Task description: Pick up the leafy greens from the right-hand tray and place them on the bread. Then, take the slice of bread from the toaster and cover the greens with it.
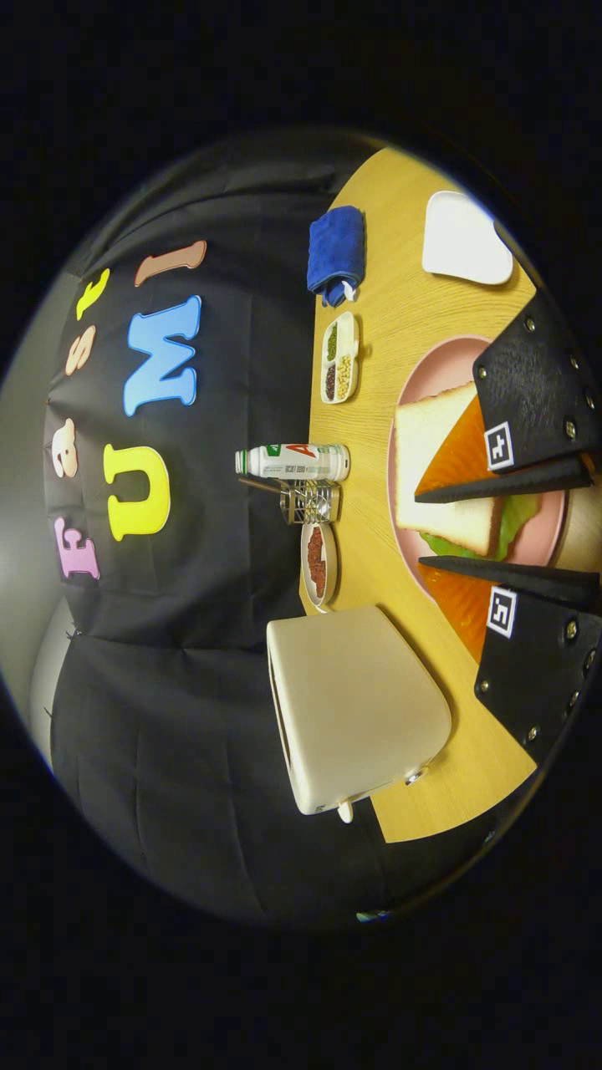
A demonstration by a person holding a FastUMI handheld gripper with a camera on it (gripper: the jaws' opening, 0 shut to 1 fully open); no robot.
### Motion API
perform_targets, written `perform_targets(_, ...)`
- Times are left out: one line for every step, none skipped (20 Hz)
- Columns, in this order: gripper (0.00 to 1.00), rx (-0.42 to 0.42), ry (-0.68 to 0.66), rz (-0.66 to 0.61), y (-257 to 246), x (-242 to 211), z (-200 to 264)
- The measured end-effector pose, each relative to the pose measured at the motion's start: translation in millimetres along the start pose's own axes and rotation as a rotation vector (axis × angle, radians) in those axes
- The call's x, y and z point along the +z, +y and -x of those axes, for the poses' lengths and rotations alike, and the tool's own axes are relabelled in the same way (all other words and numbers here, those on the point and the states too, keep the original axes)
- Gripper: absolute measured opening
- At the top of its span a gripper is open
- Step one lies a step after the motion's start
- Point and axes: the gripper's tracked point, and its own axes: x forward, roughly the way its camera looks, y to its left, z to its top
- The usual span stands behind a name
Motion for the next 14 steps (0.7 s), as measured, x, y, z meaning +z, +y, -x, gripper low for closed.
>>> perform_targets(0.36, 0.0, -0.01, 0.005, 0.4, 1.4, 0.2)
perform_targets(0.36, -0.001, -0.016, 0.008, 0.3, 1.4, 0.6)
perform_targets(0.36, 0.002, -0.017, 0.011, 0.9, 2.0, 0.5)
perform_targets(0.36, 0.005, -0.017, 0.009, 1.2, 2.1, 0.2)
perform_targets(0.36, 0.012, -0.013, 0.003, 1.1, 1.2, -1.3)
perform_targets(0.36, 0.022, -0.009, -0.005, 0.7, 1.3, -2.1)
perform_targets(0.36, 0.024, -0.008, -0.014, -1.7, 3.9, -1.6)
perform_targets(0.36, 0.025, -0.013, -0.022, -5.1, 8.3, -0.2)
perform_targets(0.36, 0.024, -0.026, -0.027, -9.5, 15.3, 2.0)
perform_targets(0.36, 0.019, -0.045, -0.023, -17.7, 25.9, 5.0)
perform_targets(0.36, 0.017, -0.065, -0.015, -26.6, 35.7, 7.2)
perform_targets(0.36, 0.005, -0.081, -0.004, -39.7, 44.3, 10.3)
perform_targets(0.36, -0.01, -0.094, 0.001, -53.2, 52.5, 13.6)
perform_targets(0.36, -0.025, -0.11, 0.003, -68.2, 62.3, 18.2)
